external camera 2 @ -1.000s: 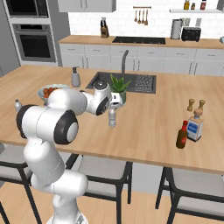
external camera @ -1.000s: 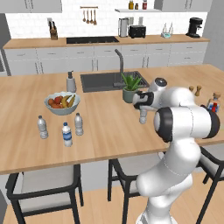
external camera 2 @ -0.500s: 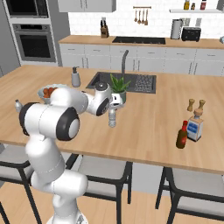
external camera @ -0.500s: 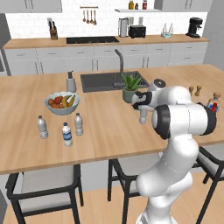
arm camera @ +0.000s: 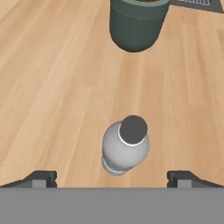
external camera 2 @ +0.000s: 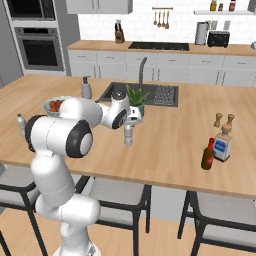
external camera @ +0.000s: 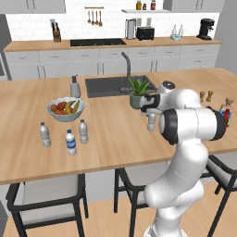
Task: Move the plastic bottles in the middle to the plastics group, and the glass bottles in the middle to the glass group.
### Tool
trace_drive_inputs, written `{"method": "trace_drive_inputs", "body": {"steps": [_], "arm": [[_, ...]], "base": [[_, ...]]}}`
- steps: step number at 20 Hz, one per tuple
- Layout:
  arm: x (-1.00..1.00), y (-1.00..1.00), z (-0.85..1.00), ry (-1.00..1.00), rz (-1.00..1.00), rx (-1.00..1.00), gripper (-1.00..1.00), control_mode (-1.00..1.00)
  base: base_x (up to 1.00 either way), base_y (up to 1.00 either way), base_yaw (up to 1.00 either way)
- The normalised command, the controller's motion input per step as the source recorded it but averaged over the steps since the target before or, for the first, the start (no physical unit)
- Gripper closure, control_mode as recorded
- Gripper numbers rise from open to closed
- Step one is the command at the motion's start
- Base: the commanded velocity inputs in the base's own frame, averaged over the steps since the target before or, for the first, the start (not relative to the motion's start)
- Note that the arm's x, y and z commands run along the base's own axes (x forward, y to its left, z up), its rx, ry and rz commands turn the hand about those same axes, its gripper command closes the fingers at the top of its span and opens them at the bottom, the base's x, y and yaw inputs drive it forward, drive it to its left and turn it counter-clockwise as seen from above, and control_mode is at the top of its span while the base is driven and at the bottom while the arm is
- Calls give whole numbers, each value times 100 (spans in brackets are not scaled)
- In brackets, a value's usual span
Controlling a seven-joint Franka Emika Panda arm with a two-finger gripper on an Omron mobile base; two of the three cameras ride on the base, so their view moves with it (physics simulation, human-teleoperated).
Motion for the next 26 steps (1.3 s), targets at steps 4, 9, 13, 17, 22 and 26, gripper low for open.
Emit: {"method": "trace_drive_inputs", "body": {"steps": [4,9,13,17,22,26], "arm": [[10,0,-4,0,0,2,-100,-100],[5,0,-18,0,0,0,-100,-100],[1,0,-20,0,0,0,-100,-100],[13,0,-6,0,0,0,-100,-100],[6,0,-7,0,0,0,-100,-100],[4,0,-8,0,0,0,-100,-100]], "base": [[0,0,0],[0,0,0],[0,0,0],[0,0,0],[0,0,0],[0,0,0]]}}
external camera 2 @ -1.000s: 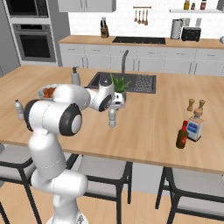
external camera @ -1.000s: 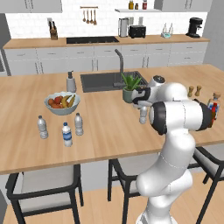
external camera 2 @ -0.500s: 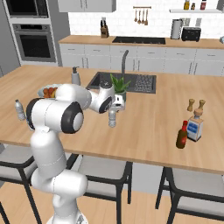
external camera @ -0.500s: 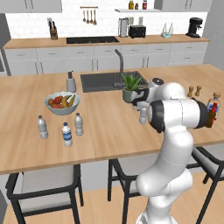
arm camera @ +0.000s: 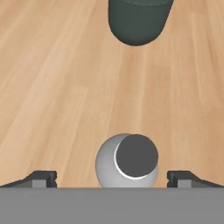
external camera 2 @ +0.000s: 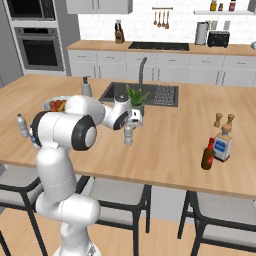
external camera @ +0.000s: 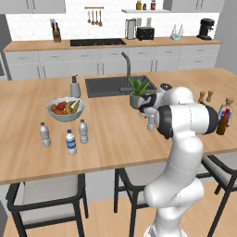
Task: Move the plastic bottles in the middle to the plastics group, and the glass bottles in the middle to the glass group.
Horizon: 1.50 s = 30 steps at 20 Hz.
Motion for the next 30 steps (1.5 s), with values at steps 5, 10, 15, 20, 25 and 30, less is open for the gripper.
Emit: {"method": "trace_drive_inputs", "body": {"steps": [5,10,15,20,25,30], "arm": [[2,0,-6,0,0,0,-100,-100],[4,-7,0,0,0,0,-100,-100],[8,-4,-3,0,0,0,-100,-100],[5,0,-4,0,0,0,-100,-100],[0,0,0,0,0,0,100,-100],[0,0,0,0,0,0,100,-100]], "base": [[0,0,0],[0,0,0],[0,0,0],[0,0,0],[0,0,0],[0,0,0]]}}
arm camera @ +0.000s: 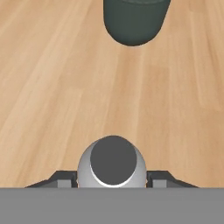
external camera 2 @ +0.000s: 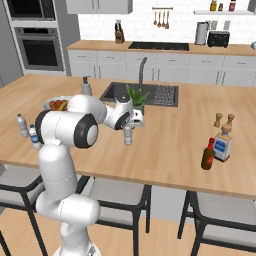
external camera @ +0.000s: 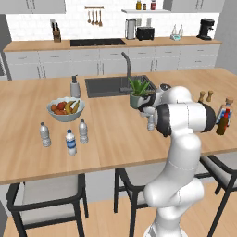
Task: Move the plastic bottles in the middle to the plastics group, and the glass bottles in the middle to the glass group.
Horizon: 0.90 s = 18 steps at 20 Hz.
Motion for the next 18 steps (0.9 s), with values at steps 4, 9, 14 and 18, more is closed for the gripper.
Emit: {"method": "trace_drive_inputs", "body": {"steps": [4,9,14,18], "arm": [[0,0,0,0,0,0,100,-100],[-35,7,13,-1,3,0,100,-100],[-51,38,41,0,15,0,100,-100],[-38,51,18,0,21,0,100,-100]], "base": [[0,0,0],[0,0,0],[0,0,0],[0,0,0]]}}
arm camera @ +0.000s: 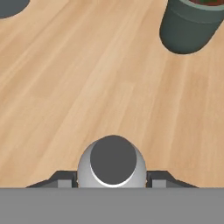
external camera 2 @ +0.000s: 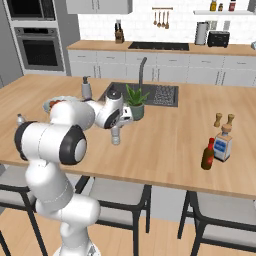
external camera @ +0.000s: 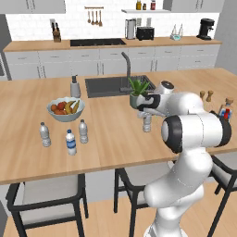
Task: Move the plastic bottles in the middle to the plastics group, and the glass bottles in the middle to the glass group.
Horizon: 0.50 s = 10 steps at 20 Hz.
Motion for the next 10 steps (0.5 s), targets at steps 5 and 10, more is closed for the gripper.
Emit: {"method": "trace_drive_inputs", "body": {"steps": [5,10], "arm": [[-20,59,3,-4,21,0,100,-100],[-14,45,0,-8,16,0,100,-100]], "base": [[0,0,0],[0,0,0]]}}
